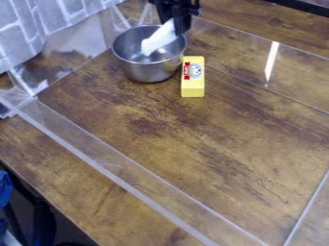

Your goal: Move the yellow butter to the left side of the table

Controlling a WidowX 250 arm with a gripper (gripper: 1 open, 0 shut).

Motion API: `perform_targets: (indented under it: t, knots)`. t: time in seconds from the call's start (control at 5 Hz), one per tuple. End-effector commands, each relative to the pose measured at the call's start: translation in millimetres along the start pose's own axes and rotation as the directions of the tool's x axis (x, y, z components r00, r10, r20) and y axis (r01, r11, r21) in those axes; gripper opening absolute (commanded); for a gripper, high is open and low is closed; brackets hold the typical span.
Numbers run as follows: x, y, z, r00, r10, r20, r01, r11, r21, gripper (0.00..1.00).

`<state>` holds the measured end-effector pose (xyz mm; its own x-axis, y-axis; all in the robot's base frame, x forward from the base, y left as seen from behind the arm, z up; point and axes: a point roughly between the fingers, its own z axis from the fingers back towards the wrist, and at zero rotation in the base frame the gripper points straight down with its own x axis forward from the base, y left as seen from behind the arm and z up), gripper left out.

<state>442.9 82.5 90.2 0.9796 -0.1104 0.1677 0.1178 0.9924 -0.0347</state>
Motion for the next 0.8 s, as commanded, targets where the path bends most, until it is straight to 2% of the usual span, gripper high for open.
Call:
perform_targets:
  t: [0.0,0.6]
  knots:
    - [8.9,-12,42.8,0.992,-0.035,0.125,0.033,0.999,0.015,0.00]
    - [9.9,-25,19.8,0.989,-0.060,0.135,0.064,0.998,-0.029,0.00]
